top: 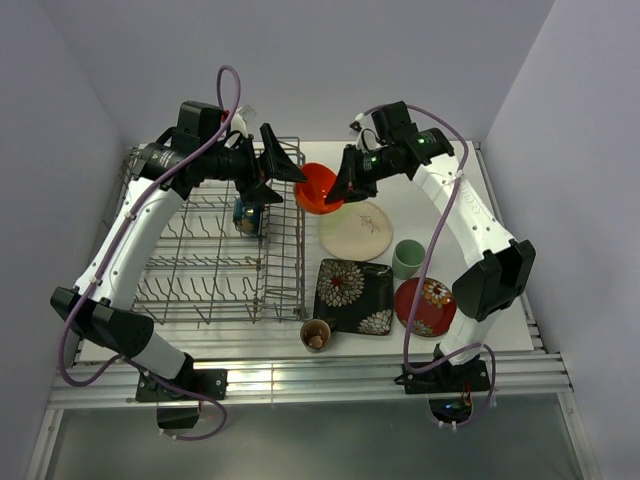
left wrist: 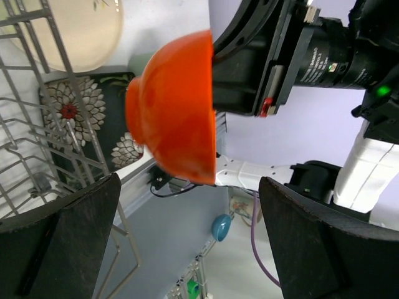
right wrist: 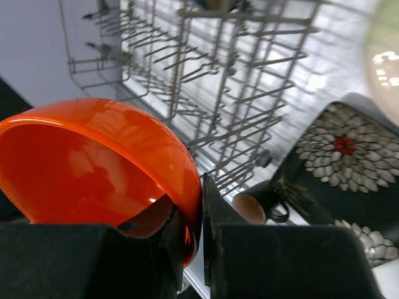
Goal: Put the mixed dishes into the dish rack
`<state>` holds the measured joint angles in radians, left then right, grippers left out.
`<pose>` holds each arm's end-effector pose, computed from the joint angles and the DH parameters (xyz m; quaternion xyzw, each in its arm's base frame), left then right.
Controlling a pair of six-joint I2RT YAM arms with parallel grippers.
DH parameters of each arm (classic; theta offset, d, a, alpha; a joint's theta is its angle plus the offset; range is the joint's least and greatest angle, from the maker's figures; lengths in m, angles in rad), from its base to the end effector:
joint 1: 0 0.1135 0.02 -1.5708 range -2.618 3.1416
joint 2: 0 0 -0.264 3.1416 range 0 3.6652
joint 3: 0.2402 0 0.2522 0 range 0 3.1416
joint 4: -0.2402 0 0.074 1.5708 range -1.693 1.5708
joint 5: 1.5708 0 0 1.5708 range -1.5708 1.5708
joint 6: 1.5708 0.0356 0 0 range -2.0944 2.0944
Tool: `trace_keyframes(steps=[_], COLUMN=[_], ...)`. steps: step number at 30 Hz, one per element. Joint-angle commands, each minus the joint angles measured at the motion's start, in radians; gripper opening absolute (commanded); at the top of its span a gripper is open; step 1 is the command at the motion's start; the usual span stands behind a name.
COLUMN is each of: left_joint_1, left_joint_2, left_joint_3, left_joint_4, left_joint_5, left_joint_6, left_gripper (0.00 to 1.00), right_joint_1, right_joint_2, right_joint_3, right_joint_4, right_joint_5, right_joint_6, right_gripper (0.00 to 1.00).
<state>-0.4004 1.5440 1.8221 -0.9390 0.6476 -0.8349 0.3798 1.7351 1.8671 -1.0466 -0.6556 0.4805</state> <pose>0.2797 -0.1417 0.4395 -0.0470 0.8617 -0.4743 0.1741 0.3267 0.1538 0.3847 -0.0585 0.9003 0.4042 0.1502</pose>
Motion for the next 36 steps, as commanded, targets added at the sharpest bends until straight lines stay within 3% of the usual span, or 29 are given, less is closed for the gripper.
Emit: trace_keyframes(steps=[1,27,36], left_joint_1=[-0.002,0.023,0.048], left_joint_2=[-0.002,0.005,-0.045], left_joint_3=[0.009,0.003,-0.075], left_joint_4=[0.060,0.049,0.126], left_joint_5=[0.056,0.093,0.152], left_joint_6=[-0.033,-0.041,-0.087], left_gripper=[0.99,0.99,0.93], right_joint_1=[0.034,0.117,0.117], right_joint_2=[-0.051,-0.032,-0.029], right_joint_3=[0.070,0.110,0.092], right_joint_4=[0.036,0.051,0.060], right_joint_5=[-0.068,-0.095,-0.087], right_joint_6=[0.026,0.055,0.050], right_gripper=[0.00,0.00,0.00])
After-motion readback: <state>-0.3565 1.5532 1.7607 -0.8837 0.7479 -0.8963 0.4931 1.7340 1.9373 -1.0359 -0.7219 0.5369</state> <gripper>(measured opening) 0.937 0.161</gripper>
